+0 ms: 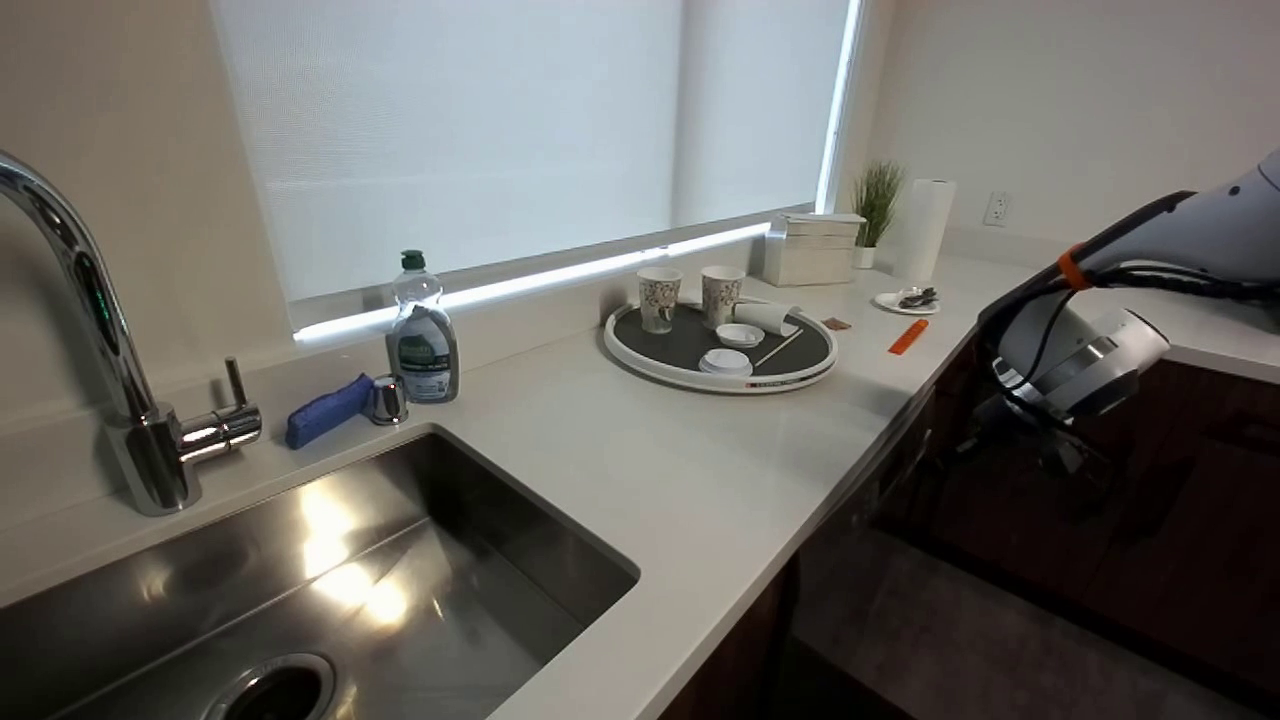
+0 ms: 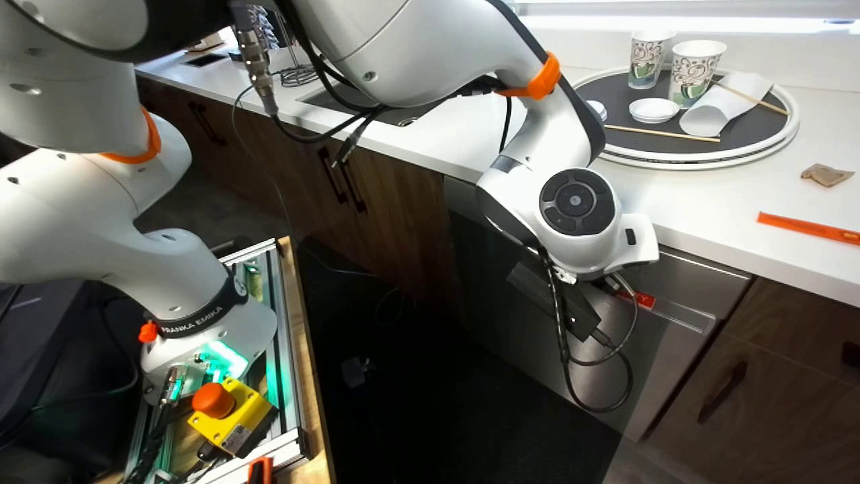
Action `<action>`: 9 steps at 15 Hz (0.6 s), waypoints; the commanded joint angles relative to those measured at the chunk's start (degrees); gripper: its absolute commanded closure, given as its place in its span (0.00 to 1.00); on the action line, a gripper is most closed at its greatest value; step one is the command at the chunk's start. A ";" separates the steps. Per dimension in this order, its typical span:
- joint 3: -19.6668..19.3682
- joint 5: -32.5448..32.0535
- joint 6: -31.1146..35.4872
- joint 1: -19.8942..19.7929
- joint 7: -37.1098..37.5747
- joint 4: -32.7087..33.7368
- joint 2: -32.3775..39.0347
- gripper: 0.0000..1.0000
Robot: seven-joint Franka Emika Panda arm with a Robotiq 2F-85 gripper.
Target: Press a button on the dishwasher.
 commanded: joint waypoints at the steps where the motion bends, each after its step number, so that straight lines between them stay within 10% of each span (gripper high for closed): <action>1: -4.00 -4.87 0.70 3.66 1.65 -4.01 -3.14 1.00; 3: -7.32 -5.63 0.08 6.70 0.79 -5.14 -4.43 0.73; 9: -9.76 -11.22 0.81 9.10 0.62 -9.36 -7.87 0.42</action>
